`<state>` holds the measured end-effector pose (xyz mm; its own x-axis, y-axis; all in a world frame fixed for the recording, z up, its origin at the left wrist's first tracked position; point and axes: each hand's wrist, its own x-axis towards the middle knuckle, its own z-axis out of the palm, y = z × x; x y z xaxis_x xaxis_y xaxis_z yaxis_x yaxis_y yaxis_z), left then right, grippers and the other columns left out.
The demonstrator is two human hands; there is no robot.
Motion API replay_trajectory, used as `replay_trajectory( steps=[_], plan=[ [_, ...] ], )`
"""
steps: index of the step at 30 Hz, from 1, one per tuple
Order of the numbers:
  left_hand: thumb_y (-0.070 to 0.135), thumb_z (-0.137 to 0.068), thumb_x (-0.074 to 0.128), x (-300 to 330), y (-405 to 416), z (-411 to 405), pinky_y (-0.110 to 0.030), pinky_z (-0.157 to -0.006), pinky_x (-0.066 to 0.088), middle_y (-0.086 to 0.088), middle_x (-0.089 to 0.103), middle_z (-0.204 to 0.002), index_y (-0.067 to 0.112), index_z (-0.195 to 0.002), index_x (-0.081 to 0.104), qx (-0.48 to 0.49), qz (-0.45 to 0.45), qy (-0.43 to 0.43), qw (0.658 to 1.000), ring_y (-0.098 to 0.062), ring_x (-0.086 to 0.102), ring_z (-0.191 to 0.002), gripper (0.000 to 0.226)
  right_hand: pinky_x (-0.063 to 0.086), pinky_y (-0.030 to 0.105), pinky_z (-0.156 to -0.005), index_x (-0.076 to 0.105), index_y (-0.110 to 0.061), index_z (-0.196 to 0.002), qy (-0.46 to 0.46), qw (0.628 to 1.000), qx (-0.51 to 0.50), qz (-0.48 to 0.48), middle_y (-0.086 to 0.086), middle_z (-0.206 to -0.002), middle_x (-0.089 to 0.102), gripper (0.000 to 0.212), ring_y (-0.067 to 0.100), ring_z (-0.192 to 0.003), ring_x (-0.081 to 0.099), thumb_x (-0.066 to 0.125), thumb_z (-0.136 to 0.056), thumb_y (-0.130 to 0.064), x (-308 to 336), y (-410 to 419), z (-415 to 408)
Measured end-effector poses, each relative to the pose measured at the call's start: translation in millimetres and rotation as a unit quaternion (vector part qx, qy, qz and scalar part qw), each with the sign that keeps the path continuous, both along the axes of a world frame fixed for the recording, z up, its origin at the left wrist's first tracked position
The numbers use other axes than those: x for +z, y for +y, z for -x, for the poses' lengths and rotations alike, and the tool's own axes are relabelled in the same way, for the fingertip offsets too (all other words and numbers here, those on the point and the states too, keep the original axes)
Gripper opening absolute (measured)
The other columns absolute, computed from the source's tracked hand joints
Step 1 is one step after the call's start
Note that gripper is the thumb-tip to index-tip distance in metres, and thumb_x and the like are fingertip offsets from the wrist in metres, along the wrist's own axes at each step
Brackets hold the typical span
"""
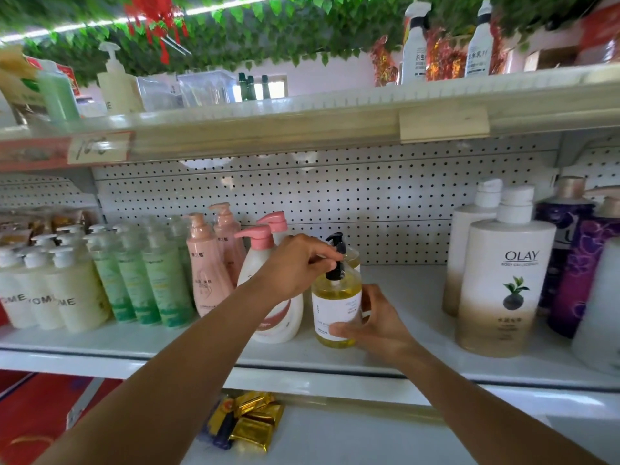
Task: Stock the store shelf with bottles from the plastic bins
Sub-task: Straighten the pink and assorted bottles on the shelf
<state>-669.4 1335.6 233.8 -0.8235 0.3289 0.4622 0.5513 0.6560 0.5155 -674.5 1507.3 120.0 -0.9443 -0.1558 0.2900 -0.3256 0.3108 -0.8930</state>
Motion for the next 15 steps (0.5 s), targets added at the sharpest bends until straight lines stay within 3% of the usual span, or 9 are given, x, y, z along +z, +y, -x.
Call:
replay_trajectory(
  steps=[7,15],
  plan=[
    [0.007,-0.089,0.065,-6.0,-0.7,1.4,-0.037,-0.098,0.051,-0.001,0.071,-0.112,0.013,-0.107,0.074,0.004,-0.006,-0.001,1.000,-0.014,0.066,-0.102,0.021,0.042,0.008,-0.062,0.042,-0.030,-0.115,-0.027,1.000,-0.009,-0.005,-0.018,-0.105,0.058,0.070,-0.004,-0.094,0.055,0.089,-0.062,-0.030,4.1,-4.6,-4.5],
    [0.009,-0.091,0.063,-5.5,-1.5,-3.0,-0.035,-0.102,0.048,0.000,0.069,-0.119,0.015,-0.112,0.072,0.018,0.009,-0.003,1.000,-0.013,0.065,-0.107,0.023,0.043,0.014,-0.072,0.041,-0.029,-0.118,-0.036,0.999,-0.008,-0.028,-0.010,-0.115,0.056,0.067,0.010,-0.109,0.054,0.086,-0.068,-0.026,7.7,-8.0,-5.7]
  ],
)
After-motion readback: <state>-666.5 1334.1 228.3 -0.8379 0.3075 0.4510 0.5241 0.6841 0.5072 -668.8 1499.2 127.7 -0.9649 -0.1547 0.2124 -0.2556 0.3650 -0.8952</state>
